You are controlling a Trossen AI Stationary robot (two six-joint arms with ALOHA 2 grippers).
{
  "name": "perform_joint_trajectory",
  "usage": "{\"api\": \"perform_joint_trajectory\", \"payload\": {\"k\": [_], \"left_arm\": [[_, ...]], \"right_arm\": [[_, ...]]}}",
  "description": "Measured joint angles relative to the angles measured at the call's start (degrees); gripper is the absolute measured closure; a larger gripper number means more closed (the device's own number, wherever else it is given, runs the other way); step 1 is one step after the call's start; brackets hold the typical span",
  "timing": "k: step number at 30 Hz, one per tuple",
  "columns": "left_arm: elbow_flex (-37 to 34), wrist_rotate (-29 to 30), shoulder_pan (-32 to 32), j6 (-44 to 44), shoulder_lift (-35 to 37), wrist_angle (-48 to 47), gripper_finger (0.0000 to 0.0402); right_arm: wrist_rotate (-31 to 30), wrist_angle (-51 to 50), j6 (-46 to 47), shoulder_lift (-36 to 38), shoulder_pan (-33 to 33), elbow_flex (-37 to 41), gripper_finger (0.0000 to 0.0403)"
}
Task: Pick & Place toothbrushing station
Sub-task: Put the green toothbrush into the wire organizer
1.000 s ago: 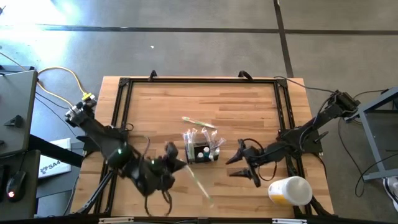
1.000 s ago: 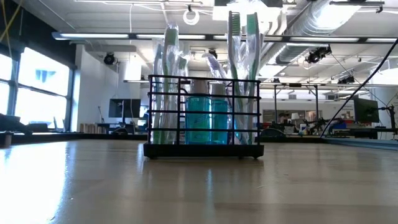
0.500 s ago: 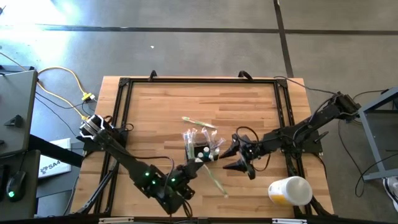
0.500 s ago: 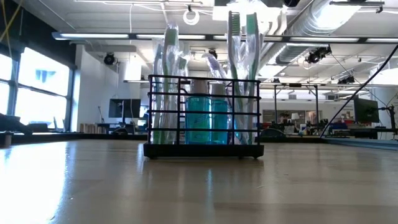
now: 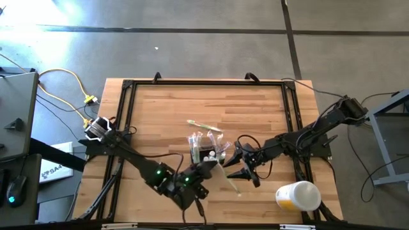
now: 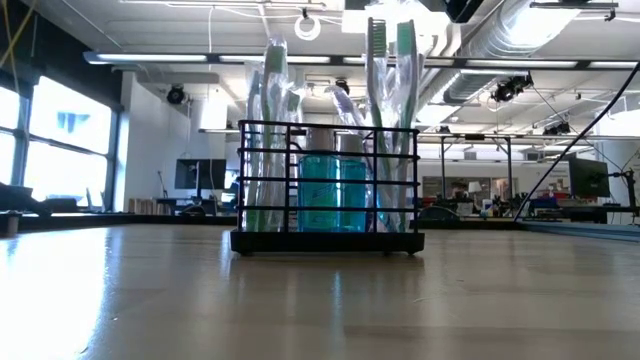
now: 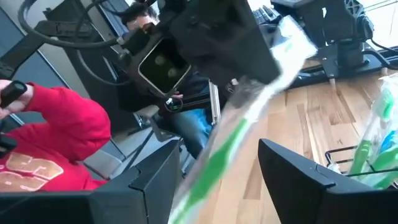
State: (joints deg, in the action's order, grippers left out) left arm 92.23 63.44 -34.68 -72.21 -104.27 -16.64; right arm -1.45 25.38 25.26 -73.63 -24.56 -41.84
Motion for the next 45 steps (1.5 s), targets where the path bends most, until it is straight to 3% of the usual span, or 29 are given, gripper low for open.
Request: {"api": "perform_joint_trajectory", "payload": {"k": [24,28,39,45], "left_arm": [[0.0,-3.31,2.88,0.46,0.02,0.28,0.0398],[-0.03,-4.16,3.54,0.18,0.02,1.12,0.0398],[-0.09,-4.4,3.83,-1.59,0.15,1.85,0.0397],[-0.09,-5.71,3.85,0.09,0.17,1.37,0.0377]], "right_arm": [[0.24,-0.54,-5.21,-0.13,2.93,0.02,0.0198],[0.25,-0.69,-7.84,-1.07,2.98,0.02,0.0233],[-0.74,-1.23,-10.84,-1.46,3.29,0.08,0.0382],[-2.48,-1.51,-13.34,-1.46,3.22,0.11,0.0384]]}}
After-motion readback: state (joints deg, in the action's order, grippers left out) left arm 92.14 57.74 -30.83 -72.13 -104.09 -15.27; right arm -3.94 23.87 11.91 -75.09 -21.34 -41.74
